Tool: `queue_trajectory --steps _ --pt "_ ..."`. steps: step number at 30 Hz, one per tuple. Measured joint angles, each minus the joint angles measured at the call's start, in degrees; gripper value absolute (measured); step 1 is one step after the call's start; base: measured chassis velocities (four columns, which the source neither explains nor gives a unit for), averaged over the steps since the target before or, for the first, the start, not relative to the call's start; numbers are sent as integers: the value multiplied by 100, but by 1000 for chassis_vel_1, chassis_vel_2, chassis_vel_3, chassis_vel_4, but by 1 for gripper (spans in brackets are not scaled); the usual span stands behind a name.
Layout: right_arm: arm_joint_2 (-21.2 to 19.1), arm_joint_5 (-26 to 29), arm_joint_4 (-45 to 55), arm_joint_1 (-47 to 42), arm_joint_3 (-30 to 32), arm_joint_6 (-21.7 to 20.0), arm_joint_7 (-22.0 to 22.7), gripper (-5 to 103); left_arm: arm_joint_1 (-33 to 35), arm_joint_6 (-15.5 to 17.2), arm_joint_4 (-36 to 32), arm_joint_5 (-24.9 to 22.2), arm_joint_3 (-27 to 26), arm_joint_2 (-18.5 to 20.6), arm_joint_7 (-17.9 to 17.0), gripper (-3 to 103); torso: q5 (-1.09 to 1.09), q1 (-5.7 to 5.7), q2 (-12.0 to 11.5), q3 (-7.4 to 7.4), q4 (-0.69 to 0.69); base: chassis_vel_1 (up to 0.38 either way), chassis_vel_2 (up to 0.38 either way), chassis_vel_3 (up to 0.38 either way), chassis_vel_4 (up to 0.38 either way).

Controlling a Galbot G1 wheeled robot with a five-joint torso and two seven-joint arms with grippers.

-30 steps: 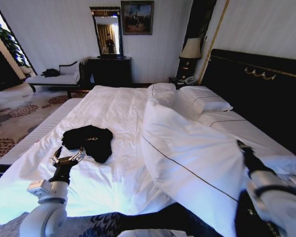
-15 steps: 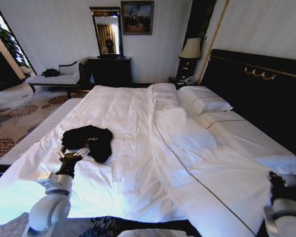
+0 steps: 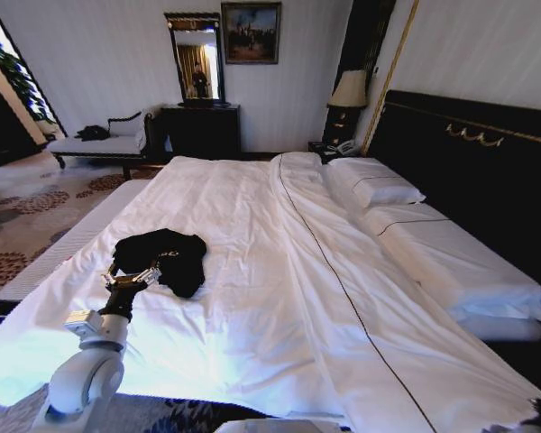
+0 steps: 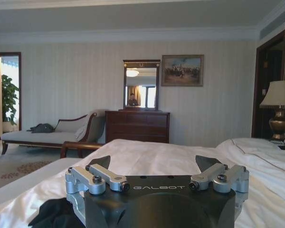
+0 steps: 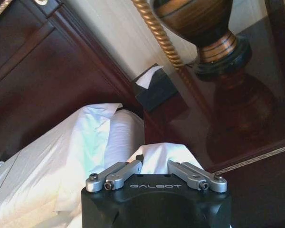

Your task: Fold the clothes on the bed.

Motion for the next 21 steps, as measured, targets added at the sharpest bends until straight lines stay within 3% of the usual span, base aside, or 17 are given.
queue_trajectory --steps 5,8,12,19,21 --pt "-12 -354 -19 -163 -339 -180 291 2 -101 -72 252 3 138 45 -1 100 -2 0 0 0 0 0 0 0 0" --pt "-17 -759 -259 -192 -527 -262 400 2 -146 -98 341 9 197 93 -1 100 0 0 -1 0 1 0 0 0 0" --pt "-24 -1690 -697 -273 -910 -360 421 2 -113 -126 319 3 205 195 -18 100 1 1 -1 1 1 0 0 0 0" --pt "-29 -2378 -955 -272 -1233 -679 512 -1 53 -179 231 33 105 224 -63 100 0 0 0 0 0 0 0 0 0" --pt "-29 -2513 -1016 -205 -1382 -656 474 7 115 -179 207 83 71 162 -89 100 0 0 0 0 -5 0 0 0 0"
